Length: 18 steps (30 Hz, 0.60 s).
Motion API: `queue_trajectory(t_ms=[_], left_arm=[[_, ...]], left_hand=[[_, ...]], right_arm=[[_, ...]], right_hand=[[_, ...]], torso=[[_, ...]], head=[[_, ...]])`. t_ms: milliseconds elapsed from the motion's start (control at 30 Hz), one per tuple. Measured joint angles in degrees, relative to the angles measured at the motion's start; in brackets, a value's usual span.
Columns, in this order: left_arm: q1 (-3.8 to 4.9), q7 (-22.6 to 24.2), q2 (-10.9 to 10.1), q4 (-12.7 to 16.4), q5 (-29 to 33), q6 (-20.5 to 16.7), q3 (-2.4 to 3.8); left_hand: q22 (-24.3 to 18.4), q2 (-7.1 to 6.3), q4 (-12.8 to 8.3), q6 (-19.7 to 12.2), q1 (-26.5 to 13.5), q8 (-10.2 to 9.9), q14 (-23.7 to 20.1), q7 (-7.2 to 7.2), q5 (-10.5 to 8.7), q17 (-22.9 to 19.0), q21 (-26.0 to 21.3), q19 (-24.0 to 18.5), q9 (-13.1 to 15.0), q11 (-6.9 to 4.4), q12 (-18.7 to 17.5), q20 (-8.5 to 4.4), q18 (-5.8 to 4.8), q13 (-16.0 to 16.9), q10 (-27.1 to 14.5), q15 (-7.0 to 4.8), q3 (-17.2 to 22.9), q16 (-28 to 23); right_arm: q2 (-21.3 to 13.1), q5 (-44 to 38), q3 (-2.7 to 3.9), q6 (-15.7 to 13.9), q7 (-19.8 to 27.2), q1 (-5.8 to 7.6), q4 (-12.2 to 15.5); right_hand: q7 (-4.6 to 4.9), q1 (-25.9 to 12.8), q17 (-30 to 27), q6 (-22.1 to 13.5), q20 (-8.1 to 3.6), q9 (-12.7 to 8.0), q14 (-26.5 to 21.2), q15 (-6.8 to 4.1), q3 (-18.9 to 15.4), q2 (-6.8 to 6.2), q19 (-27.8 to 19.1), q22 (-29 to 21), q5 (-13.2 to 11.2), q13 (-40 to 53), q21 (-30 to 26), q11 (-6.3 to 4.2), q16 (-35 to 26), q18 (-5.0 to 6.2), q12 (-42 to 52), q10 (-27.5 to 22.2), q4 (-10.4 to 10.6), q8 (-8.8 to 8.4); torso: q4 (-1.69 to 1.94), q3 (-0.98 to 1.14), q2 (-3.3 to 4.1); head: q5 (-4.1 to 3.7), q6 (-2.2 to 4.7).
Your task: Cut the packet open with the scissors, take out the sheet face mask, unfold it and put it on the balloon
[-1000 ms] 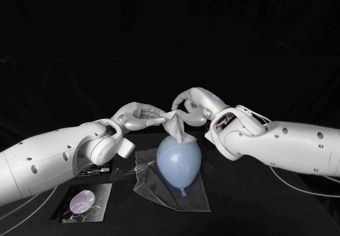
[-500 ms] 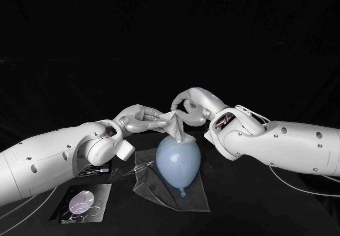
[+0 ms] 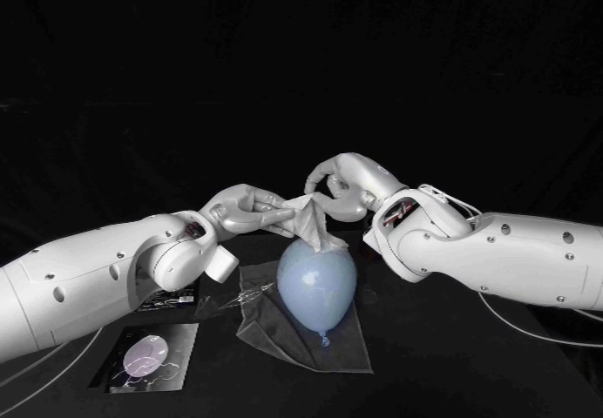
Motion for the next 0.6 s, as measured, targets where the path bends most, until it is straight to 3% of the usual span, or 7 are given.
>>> queue_trajectory(t_ms=[133,233,333,600], left_arm=[[0.00,-0.05,-0.03,0.01,0.53,0.12,0.00],[0.00,-0.07,-0.05,0.08,1.01,0.32,0.00],[0.00,-0.07,-0.07,0.19,1.70,0.71,0.00],[-0.01,0.57,-0.27,0.52,5.15,3.26,0.00]], left_hand=[[0.08,-1.72,0.02,0.20,-1.89,0.25,0.76,-0.21,-0.01,0.45,0.39,0.00,0.64,-0.11,-0.57,0.00,-0.01,0.00,0.67,-0.10,4.81,-1.34],[0.08,-3.84,-0.18,0.17,-4.60,0.74,1.78,-0.23,-0.04,1.14,0.67,0.00,1.30,-0.23,-0.59,0.00,-0.01,0.00,1.17,-0.29,10.78,-2.72],[0.01,-4.67,-0.31,0.09,-6.24,0.86,2.00,-0.30,-0.16,1.57,0.67,-0.35,2.07,-0.23,-0.59,0.34,-0.02,0.00,1.17,-0.11,14.17,-3.54],[-0.43,-4.91,-0.28,-0.37,-8.69,1.72,2.20,-0.54,-0.09,2.41,0.07,-1.26,3.29,-0.23,-0.59,0.80,-0.04,0.01,1.57,-0.30,17.26,-3.80]], right_arm=[[0.03,-0.01,0.00,0.01,-0.04,0.00,-0.13],[0.08,-0.02,0.00,0.04,-0.10,0.00,-0.33],[0.20,-0.03,0.00,0.17,-0.20,0.00,-0.62],[1.08,0.00,0.00,1.06,-0.42,0.01,-1.88]], right_hand=[[-0.01,0.00,0.00,-0.01,0.00,-0.01,-0.08,0.08,0.00,0.00,0.00,0.00,-0.07,0.01,0.00,0.00,0.00,-0.01,0.00,0.00,0.00,-0.09],[-0.04,0.00,0.00,-0.04,0.00,-0.03,-0.09,0.09,0.10,0.00,0.00,0.00,-0.07,0.03,0.00,0.00,0.00,-0.01,-0.01,0.00,-0.10,0.12],[0.07,0.00,0.01,0.05,0.00,-0.07,-0.09,0.09,0.17,0.00,0.00,0.00,-0.08,0.03,0.00,-0.08,0.00,-0.01,-0.01,-0.08,-0.17,0.13],[0.18,0.00,0.05,0.07,0.00,-0.05,-0.09,0.10,0.17,0.00,0.00,-0.03,-0.09,0.05,-0.45,-0.08,-0.07,-0.02,-0.12,-0.09,-0.17,0.12]], torso=[[0.01,0.00,0.00],[0.01,0.00,0.00],[0.01,0.00,0.00],[-0.01,-0.01,0.00]], head=[[0.04,-0.10],[0.12,-0.26],[0.20,-0.37],[0.22,-0.74]])
